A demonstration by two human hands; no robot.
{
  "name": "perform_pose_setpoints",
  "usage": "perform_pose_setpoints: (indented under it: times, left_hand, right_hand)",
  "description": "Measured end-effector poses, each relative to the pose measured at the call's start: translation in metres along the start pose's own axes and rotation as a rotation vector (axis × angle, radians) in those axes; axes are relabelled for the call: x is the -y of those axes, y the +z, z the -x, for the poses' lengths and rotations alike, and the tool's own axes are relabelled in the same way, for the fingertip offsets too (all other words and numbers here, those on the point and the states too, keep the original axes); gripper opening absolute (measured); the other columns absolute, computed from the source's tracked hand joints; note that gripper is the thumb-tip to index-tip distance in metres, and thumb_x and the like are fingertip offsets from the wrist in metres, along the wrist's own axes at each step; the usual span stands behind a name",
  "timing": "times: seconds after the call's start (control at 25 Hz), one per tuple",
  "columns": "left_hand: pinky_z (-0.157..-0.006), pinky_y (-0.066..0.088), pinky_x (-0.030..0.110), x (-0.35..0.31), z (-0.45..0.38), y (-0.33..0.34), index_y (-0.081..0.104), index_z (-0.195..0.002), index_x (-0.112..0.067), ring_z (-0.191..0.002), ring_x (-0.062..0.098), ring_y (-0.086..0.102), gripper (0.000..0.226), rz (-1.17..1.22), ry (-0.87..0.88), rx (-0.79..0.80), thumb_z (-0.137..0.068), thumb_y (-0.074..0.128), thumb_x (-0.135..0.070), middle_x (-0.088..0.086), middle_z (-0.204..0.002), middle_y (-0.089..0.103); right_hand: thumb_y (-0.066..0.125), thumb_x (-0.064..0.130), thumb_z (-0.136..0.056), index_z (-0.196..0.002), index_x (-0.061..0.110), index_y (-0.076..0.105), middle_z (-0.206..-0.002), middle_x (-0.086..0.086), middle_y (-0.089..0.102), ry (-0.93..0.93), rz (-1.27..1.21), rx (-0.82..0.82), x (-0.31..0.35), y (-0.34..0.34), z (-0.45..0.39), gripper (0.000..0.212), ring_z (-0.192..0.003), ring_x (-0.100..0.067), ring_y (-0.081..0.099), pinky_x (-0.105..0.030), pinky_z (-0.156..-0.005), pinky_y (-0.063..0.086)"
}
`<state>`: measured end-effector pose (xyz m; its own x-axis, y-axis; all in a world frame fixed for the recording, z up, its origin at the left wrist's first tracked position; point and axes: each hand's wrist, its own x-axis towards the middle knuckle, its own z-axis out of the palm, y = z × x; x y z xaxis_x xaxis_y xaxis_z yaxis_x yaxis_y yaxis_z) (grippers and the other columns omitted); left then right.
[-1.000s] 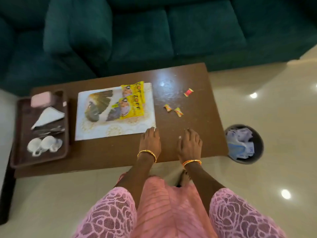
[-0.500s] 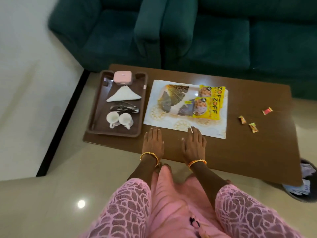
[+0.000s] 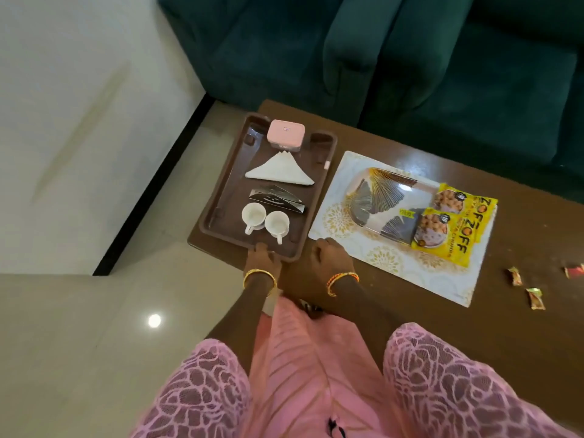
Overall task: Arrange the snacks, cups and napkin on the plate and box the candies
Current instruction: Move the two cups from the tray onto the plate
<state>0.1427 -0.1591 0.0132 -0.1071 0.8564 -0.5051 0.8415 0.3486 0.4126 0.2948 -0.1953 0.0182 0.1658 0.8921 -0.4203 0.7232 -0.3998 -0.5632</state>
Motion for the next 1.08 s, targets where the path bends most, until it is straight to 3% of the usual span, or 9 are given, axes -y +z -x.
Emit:
perform_pose_setpoints:
  times: [0.16, 0.28, 0.4, 0.56, 0.84, 1.08]
  left_hand:
    - [-0.096, 0.040, 0.040, 0.005, -0.052, -0.007, 0.053, -0.116, 0.006, -0.116, 0.041, 0.050, 0.035, 0.162, -0.220, 0.002, -0.092, 0.047, -0.019, 0.028, -0.122, 0.057]
    - [-0.091, 0.044, 0.042, 0.010, -0.086, -0.003, 0.048, -0.119, -0.001, -0.110, 0.043, 0.055, 0.040, 0.289, -0.339, -0.018, -0.091, 0.051, -0.028, 0.026, -0.119, 0.060]
    - [-0.096, 0.047, 0.049, 0.022, -0.119, 0.003, 0.046, -0.124, -0.002, -0.105, 0.045, 0.060, 0.052, 0.337, -0.425, 0.045, -0.090, 0.050, -0.041, 0.024, -0.121, 0.059]
    - [-0.080, 0.055, 0.044, 0.030, -0.142, 0.002, 0.050, -0.119, 0.002, -0.069, 0.034, 0.066, 0.048, 0.420, -0.487, 0.163, -0.092, 0.048, -0.038, 0.020, -0.100, 0.065]
    - [-0.083, 0.053, 0.045, 0.015, -0.143, -0.015, 0.061, -0.104, 0.010, -0.082, 0.040, 0.069, 0.037, 0.336, -0.374, 0.143, -0.091, 0.042, -0.020, 0.029, -0.098, 0.069]
    - [-0.066, 0.035, 0.033, -0.041, -0.110, -0.027, 0.062, -0.088, 0.009, -0.088, 0.043, 0.060, 0.037, 0.038, 0.046, 0.001, -0.093, 0.045, -0.023, 0.031, -0.092, 0.066]
  right_hand:
    - [0.056, 0.012, -0.083, -0.090, 0.003, 0.062, -0.093, -0.020, 0.066, 0.032, -0.100, 0.058, 0.014, 0.014, -0.058, 0.013, -0.087, -0.035, 0.060, -0.032, -0.071, 0.046]
    - [0.060, 0.015, -0.083, -0.100, 0.004, 0.061, -0.096, -0.019, 0.069, 0.159, -0.203, 0.075, 0.017, 0.033, -0.096, 0.020, -0.090, -0.034, 0.063, -0.034, -0.078, 0.050]
    - [0.063, 0.022, -0.083, -0.111, 0.006, 0.055, -0.105, -0.019, 0.067, 0.298, -0.237, 0.129, 0.019, 0.054, -0.119, 0.034, -0.097, -0.036, 0.062, -0.037, -0.082, 0.052]
    - [0.058, 0.025, -0.087, -0.114, 0.003, 0.054, -0.111, -0.022, 0.064, 0.362, -0.211, 0.170, 0.032, 0.072, -0.124, 0.035, -0.101, -0.037, 0.060, -0.036, -0.080, 0.049]
    - [0.053, 0.015, -0.086, -0.106, 0.001, 0.060, -0.106, -0.024, 0.066, 0.385, -0.246, 0.019, 0.052, 0.053, -0.104, 0.025, -0.102, -0.040, 0.059, -0.039, -0.084, 0.049]
    - [0.054, 0.013, -0.086, -0.108, 0.008, 0.063, -0.089, -0.024, 0.072, 0.526, -0.360, -0.352, 0.002, -0.016, -0.066, 0.024, -0.086, -0.039, 0.066, -0.040, -0.077, 0.052]
